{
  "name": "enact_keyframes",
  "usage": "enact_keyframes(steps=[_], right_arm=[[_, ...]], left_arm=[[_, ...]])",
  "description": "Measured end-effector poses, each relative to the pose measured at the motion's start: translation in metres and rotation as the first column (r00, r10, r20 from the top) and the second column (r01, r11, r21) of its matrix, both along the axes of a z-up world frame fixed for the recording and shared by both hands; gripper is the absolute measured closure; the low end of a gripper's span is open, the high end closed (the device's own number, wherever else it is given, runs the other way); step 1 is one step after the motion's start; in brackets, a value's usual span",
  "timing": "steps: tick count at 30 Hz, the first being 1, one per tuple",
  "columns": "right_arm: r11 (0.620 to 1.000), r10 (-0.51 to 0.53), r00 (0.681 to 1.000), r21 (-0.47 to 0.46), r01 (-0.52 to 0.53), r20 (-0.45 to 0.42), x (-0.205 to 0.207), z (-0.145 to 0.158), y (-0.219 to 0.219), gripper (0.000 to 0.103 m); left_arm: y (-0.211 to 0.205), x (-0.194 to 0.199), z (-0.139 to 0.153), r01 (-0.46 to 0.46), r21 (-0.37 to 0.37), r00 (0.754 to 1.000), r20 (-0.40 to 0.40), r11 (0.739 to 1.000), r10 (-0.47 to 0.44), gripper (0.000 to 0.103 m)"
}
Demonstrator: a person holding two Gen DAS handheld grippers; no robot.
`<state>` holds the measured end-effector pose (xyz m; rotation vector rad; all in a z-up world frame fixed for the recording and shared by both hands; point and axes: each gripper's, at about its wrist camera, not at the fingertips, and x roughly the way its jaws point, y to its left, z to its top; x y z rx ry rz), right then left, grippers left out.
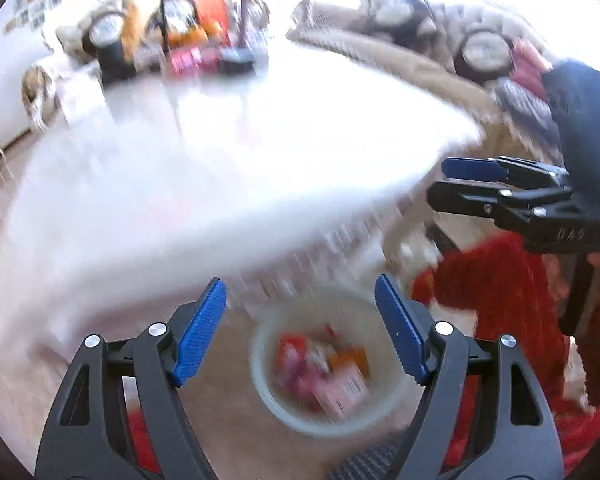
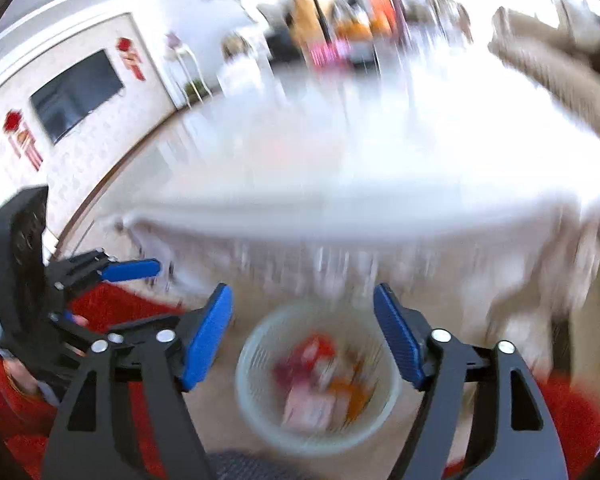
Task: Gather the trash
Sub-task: 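Move both open grippers back to the table, then grasp the red toothpaste box with the left gripper while the right grasps the silver box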
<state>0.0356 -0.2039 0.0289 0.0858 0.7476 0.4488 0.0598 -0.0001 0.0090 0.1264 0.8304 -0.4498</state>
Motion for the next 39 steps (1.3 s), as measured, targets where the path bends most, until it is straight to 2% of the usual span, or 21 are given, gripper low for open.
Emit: enact_keyframes(steps=[4,5,7,9,10,12,14,16,19,21,25,29,34,39], right_arm=[[0.999,-0.011,0.988,-0.036,0.017,0.156,0.065,0.033,0.0,0.028],[0.999,-0.01,0.985,-0.034,0.016,0.171,0.085,0.037,0.001,0.028],[0.999,-0.004,0.983,-0.038,0.011,0.186,0.124,0.042,0.004,0.028],[0.999,-0.001,0.984,-0.046,0.009,0.179,0.166,0.042,0.012,0.028],[0.999,0.013,0.988,-0.044,-0.007,0.155,0.197,0.041,0.016,0.028],[0.999,0.012,0.991,-0.033,-0.008,0.132,0.231,0.039,0.019,0.028],[0.999,0.001,0.996,-0.04,0.002,0.092,0.268,0.032,0.023,0.028],[0.999,-0.004,0.999,-0.039,0.006,0.052,0.3,0.022,0.028,0.028],[0.999,-0.007,1.0,-0.039,0.007,0.014,0.324,0.013,0.032,0.028],[0.999,0.005,1.0,-0.04,-0.005,-0.002,0.331,0.01,0.037,0.029],[0.993,0.026,1.0,-0.117,-0.026,-0.004,0.339,0.007,0.047,0.029],[0.984,0.012,1.0,-0.179,-0.013,-0.004,0.347,0.003,0.051,0.029],[0.985,0.0,0.999,-0.172,-0.006,-0.034,0.362,-0.005,0.054,0.03],[0.989,0.007,0.997,-0.146,-0.018,-0.078,0.368,-0.01,0.053,0.034]], left_arm=[[0.018,0.078,0.031,-0.1,-0.007,0.993,0.058,0.995,0.1,0.028],[0.022,0.099,0.034,-0.118,-0.012,0.991,0.057,0.993,0.119,0.023],[0.027,0.15,0.038,-0.165,-0.019,0.985,0.048,0.986,0.165,0.02],[0.032,0.207,0.04,-0.204,-0.044,0.978,0.023,0.978,0.206,0.02],[0.035,0.227,0.039,-0.218,-0.06,0.976,0.006,0.974,0.219,0.02],[0.044,0.268,0.039,-0.25,-0.079,0.968,-0.01,0.965,0.25,0.02],[0.047,0.31,0.034,-0.3,-0.052,0.954,0.003,0.952,0.301,0.02],[0.051,0.348,0.026,-0.308,-0.027,0.951,0.01,0.951,0.309,0.02],[0.054,0.391,0.017,-0.28,-0.035,0.96,-0.01,0.959,0.28,0.02],[0.052,0.413,0.011,-0.245,-0.012,0.969,-0.009,0.969,0.245,0.02],[0.045,0.445,0.0,-0.203,0.048,0.979,-0.004,0.978,0.204,0.02],[0.04,0.469,-0.006,-0.175,0.038,0.984,-0.02,0.984,0.175,0.02],[0.027,0.498,-0.013,-0.157,0.095,0.987,-0.005,0.983,0.158,0.02],[0.016,0.521,-0.022,-0.118,0.103,0.992,-0.026,0.988,0.122,0.02]])
